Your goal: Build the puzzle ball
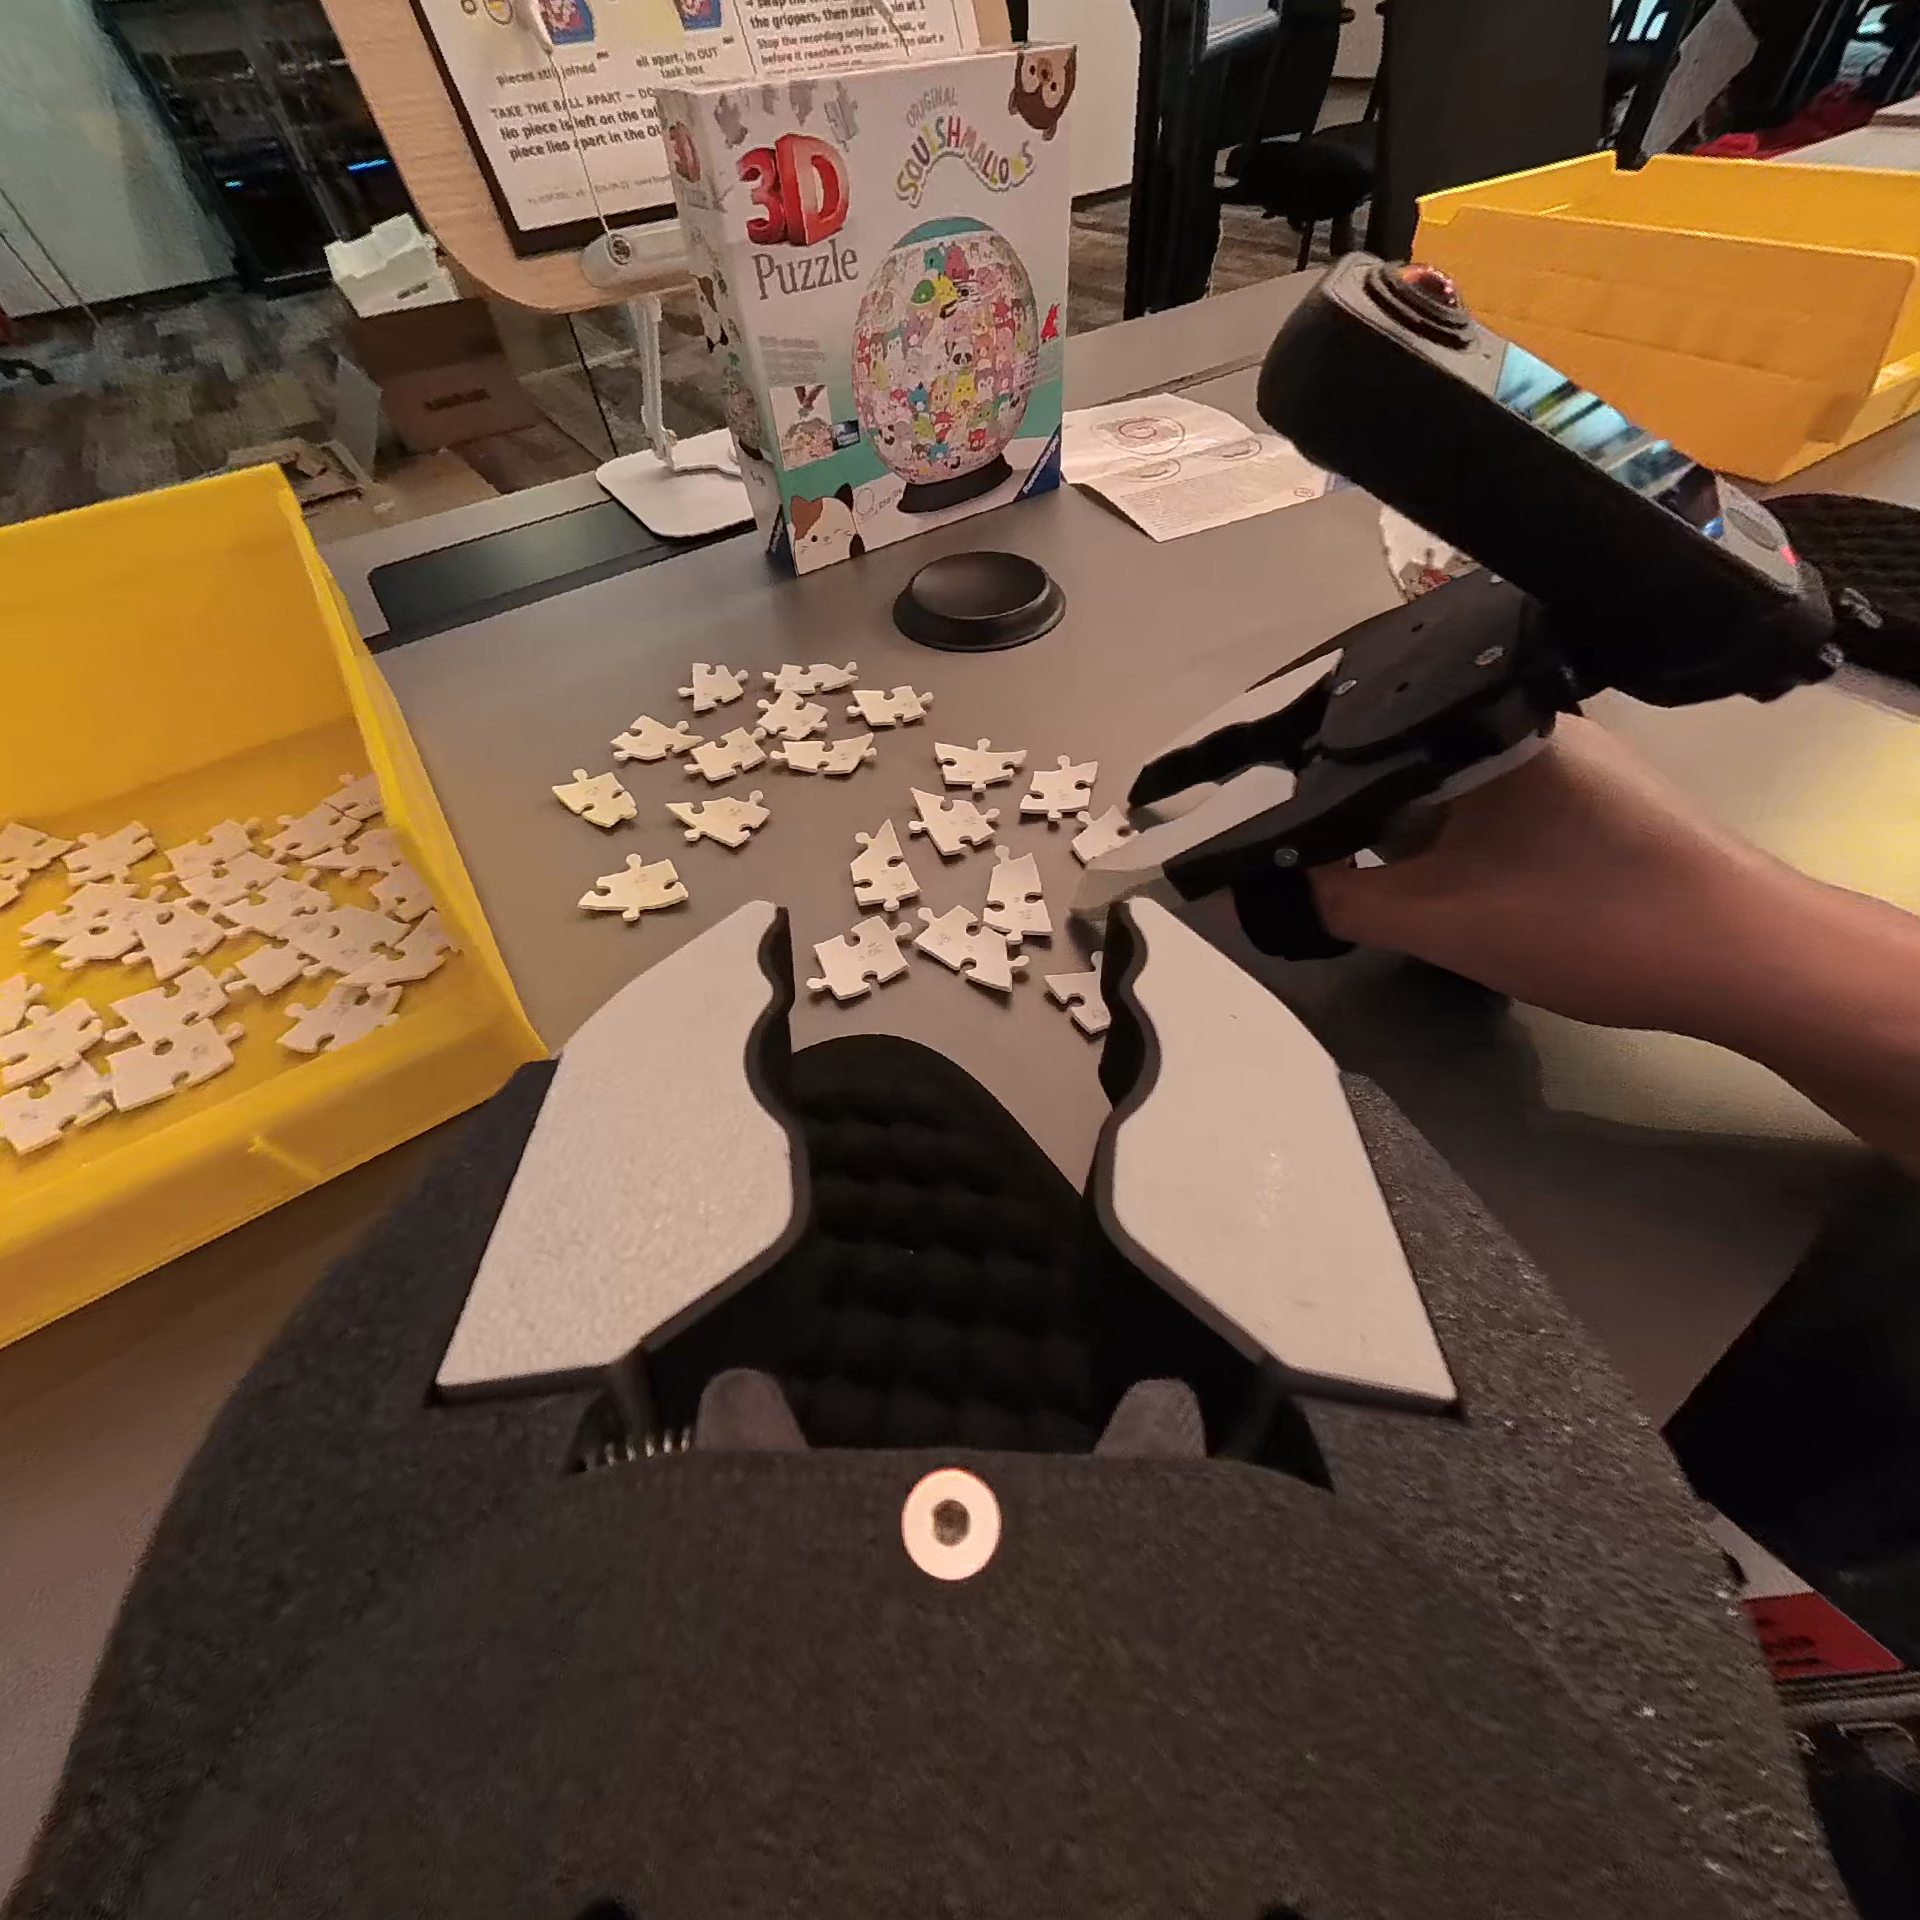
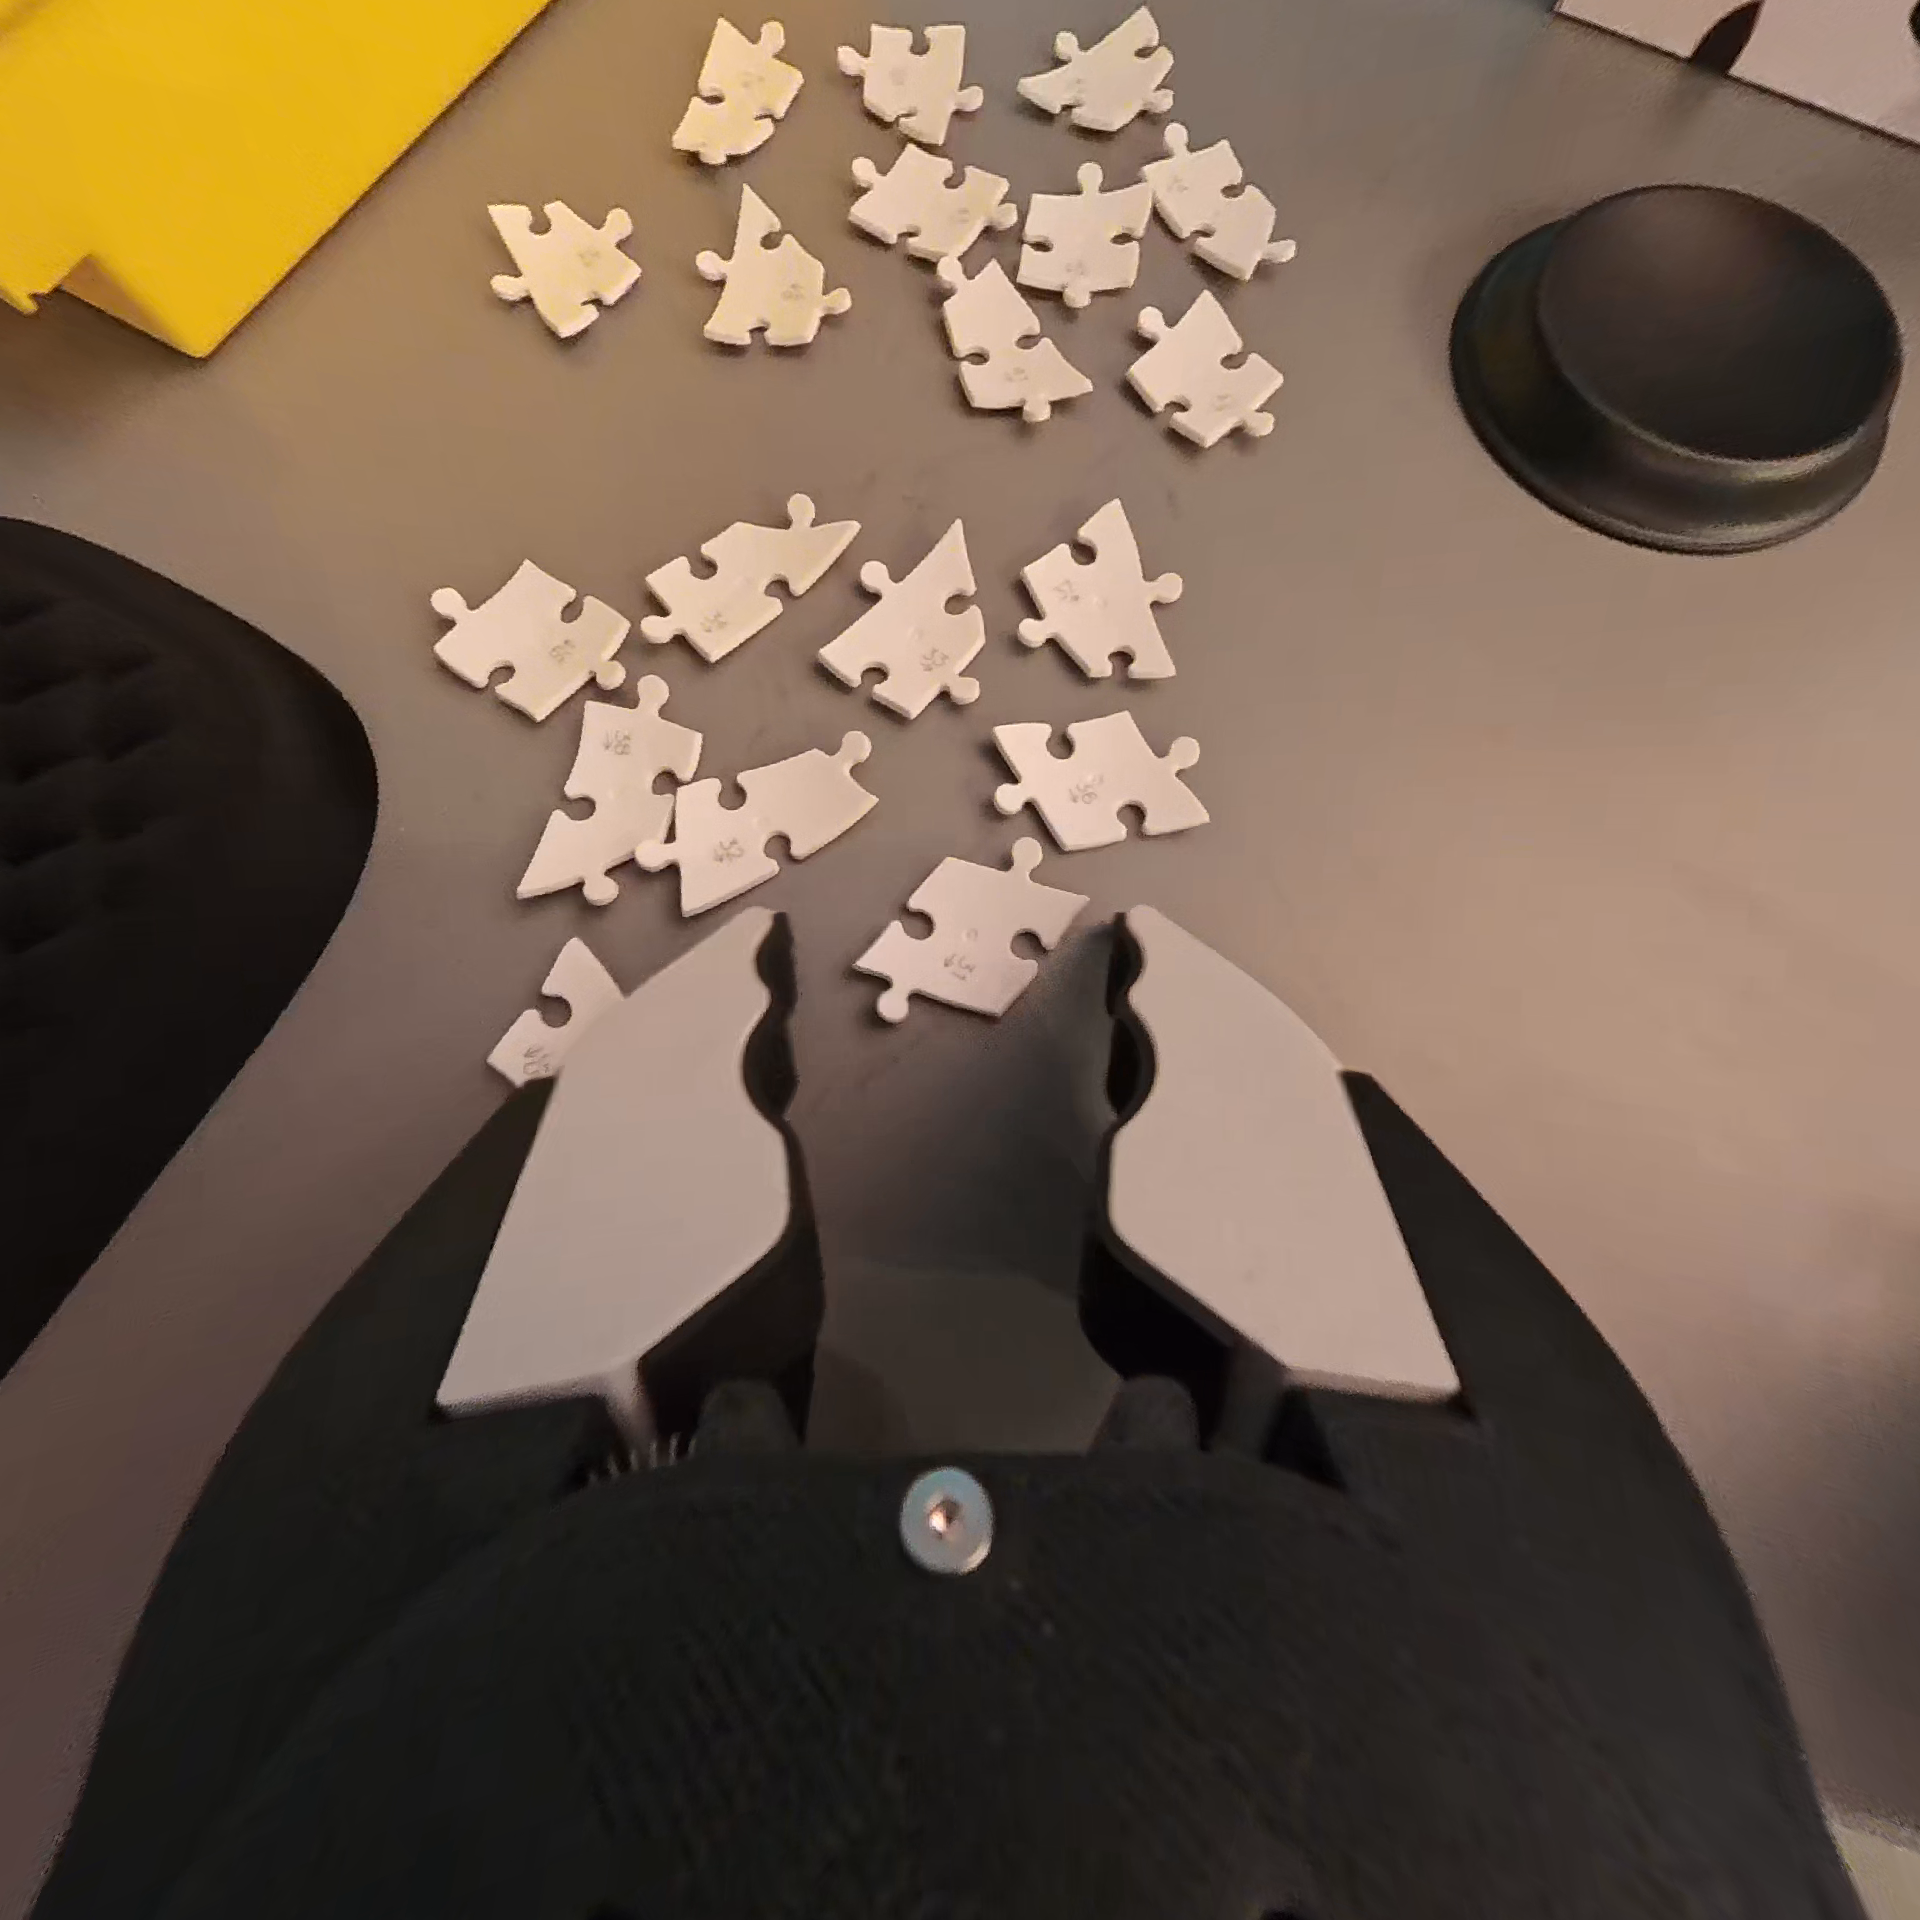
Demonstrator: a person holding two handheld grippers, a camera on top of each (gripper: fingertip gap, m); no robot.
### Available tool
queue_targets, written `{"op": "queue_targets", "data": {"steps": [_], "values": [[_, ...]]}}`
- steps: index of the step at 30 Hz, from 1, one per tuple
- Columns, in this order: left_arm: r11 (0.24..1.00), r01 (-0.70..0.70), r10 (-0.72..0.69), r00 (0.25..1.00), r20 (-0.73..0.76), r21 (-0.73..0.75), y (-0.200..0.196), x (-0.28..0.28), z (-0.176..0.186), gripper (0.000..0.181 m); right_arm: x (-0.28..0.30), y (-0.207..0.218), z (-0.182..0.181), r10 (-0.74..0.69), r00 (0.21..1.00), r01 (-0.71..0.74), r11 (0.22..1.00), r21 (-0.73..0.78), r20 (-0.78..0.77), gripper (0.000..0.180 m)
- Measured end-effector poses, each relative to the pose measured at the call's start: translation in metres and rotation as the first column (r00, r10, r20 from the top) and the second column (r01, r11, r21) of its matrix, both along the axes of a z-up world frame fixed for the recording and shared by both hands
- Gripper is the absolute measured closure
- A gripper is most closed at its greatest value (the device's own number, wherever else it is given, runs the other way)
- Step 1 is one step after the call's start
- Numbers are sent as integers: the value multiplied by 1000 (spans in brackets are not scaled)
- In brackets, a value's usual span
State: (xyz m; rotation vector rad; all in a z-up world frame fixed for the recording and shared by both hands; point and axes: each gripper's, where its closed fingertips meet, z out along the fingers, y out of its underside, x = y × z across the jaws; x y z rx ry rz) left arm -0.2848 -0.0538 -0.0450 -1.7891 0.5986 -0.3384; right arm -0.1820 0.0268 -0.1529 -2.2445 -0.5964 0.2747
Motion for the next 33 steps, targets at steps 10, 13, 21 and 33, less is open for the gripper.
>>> {"op": "queue_targets", "data": {"steps": [10, 13, 21, 33], "values": [[997, 74, -71, 995, 72, -38, -2, 2, -8, 126, 6, -14, 6, 220, 974, -223, 973, 51, 56, 177], [991, 113, -107, 991, 86, -72, 2, 12, -16, 127, 9, -26, 11, 315, 939, -332, 935, 125, 138, 178], [983, 140, -128, 987, 97, -123, 7, 23, -23, 129, 2, -38, 13, 443, 896, -442, 897, 18, -31, 151], [983, 136, -133, 990, 39, -126, -6, 12, -26, 132, 10, -43, 12, 682, 692, -659, 731, -176, 237, 147]]}}
